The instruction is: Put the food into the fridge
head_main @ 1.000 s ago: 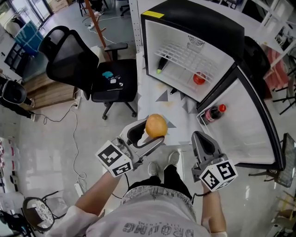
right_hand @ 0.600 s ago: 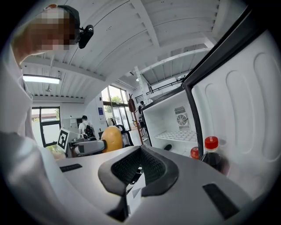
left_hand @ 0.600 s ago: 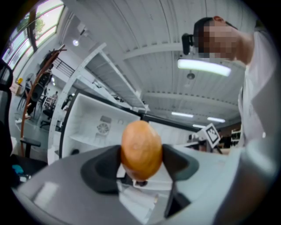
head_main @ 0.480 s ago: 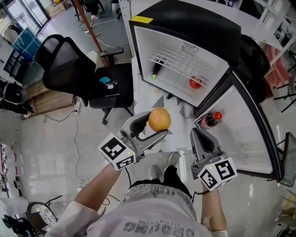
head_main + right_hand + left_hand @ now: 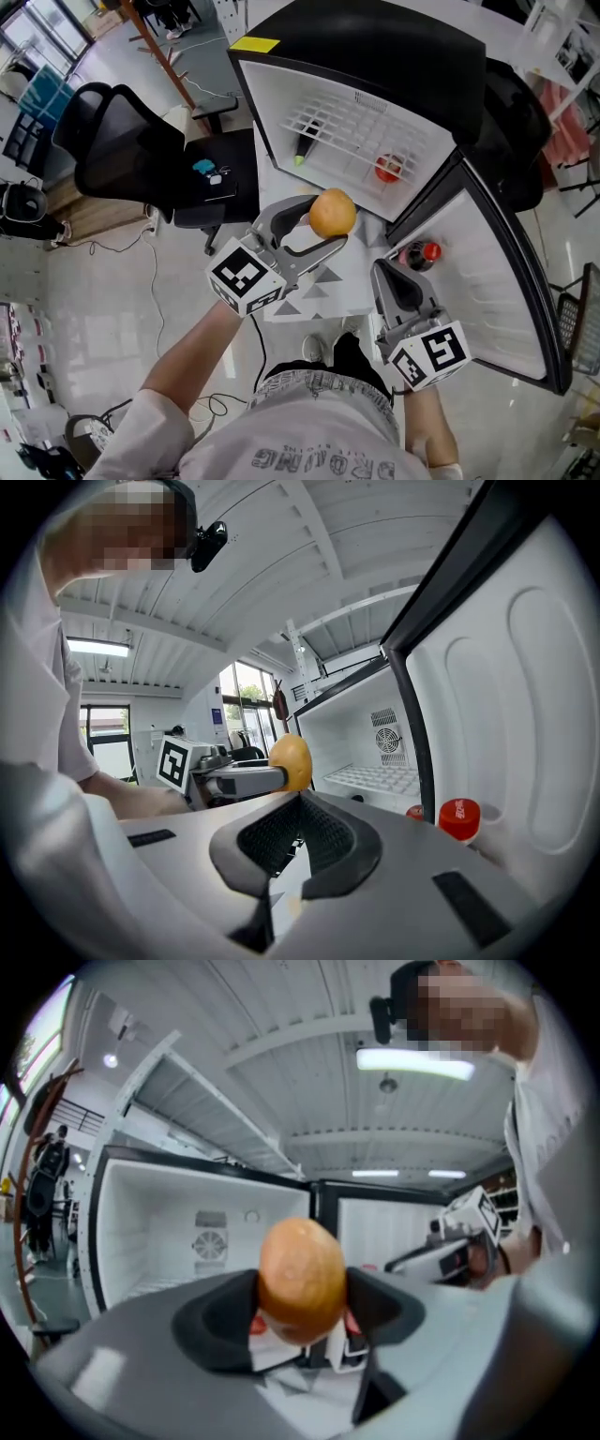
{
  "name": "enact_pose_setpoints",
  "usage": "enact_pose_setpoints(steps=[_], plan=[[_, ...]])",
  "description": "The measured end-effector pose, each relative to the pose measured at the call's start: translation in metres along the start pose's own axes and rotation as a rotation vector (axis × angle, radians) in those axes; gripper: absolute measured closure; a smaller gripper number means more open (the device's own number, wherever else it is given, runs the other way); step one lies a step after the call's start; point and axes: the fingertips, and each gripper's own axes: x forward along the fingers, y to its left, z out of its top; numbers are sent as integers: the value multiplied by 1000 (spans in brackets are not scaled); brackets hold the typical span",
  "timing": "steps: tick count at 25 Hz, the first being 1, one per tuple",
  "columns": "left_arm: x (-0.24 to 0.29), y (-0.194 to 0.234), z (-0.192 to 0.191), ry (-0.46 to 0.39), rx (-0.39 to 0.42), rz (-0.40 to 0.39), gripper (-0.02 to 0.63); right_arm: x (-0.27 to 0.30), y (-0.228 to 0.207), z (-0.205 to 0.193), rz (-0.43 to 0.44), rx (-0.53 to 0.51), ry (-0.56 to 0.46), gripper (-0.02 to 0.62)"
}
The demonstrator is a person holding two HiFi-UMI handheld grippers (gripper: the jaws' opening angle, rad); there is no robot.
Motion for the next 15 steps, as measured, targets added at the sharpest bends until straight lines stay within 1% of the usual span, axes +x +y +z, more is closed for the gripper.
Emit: enact_pose_setpoints(steps=[6,10,15], plan=[[41,19,0,53,95,-28,302,14,-8,-2,19,0,12,594],[67,32,-4,92,143,-42,302,21,-12,-3,27,-2,14,594],[97,46,-3,125,220,-57,302,31,-16,-8,38,-1,26,594]])
